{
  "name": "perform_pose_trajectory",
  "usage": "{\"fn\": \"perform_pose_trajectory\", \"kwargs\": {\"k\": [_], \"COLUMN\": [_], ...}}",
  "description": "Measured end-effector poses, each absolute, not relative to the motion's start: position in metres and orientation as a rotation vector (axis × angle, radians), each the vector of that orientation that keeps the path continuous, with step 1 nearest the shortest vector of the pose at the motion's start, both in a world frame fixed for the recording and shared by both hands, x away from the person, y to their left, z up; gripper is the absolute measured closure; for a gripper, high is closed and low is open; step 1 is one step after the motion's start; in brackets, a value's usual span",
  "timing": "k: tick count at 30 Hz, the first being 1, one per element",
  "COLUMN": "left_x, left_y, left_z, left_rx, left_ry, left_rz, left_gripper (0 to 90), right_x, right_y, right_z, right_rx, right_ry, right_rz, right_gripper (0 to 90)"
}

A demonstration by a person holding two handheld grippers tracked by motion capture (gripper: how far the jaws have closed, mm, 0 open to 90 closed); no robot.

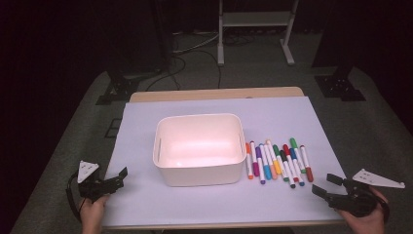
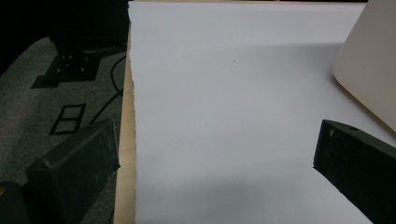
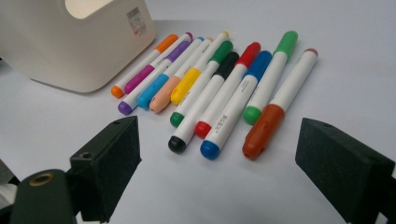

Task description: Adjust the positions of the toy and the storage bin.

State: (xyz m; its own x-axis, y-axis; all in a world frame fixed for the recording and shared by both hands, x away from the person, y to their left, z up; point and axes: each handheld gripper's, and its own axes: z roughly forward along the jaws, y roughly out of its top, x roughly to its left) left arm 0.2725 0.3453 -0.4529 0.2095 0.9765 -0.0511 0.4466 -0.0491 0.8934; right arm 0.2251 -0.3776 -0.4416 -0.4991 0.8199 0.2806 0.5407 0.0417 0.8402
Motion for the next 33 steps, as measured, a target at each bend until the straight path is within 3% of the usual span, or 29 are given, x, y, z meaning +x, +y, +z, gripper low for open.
{"fn": "perform_pose_trajectory", "kwargs": {"k": [19, 21, 31, 33], "left_x": [0.272, 0.273, 0.273, 0.272], "left_y": [0.341, 0.341, 0.341, 0.341], "left_z": [-0.453, -0.453, -0.453, -0.453], "left_rx": [1.677, 1.677, 1.685, 1.684], "left_ry": [1.329, 1.329, 1.328, 1.324], "left_rz": [0.801, 0.800, 0.800, 0.802], "left_gripper": [0.0, 0.0, 0.0, 0.0], "right_x": [0.287, 0.295, 0.326, 0.334], "right_y": [-0.359, -0.357, -0.360, -0.358], "right_z": [-0.415, -0.414, -0.421, -0.425], "right_rx": [1.381, 1.395, 1.548, 1.583], "right_ry": [2.182, 2.195, 2.190, 2.188], "right_rz": [1.337, 1.301, 1.102, 1.034], "right_gripper": [14.4, 22.3, 35.6, 42.0]}}
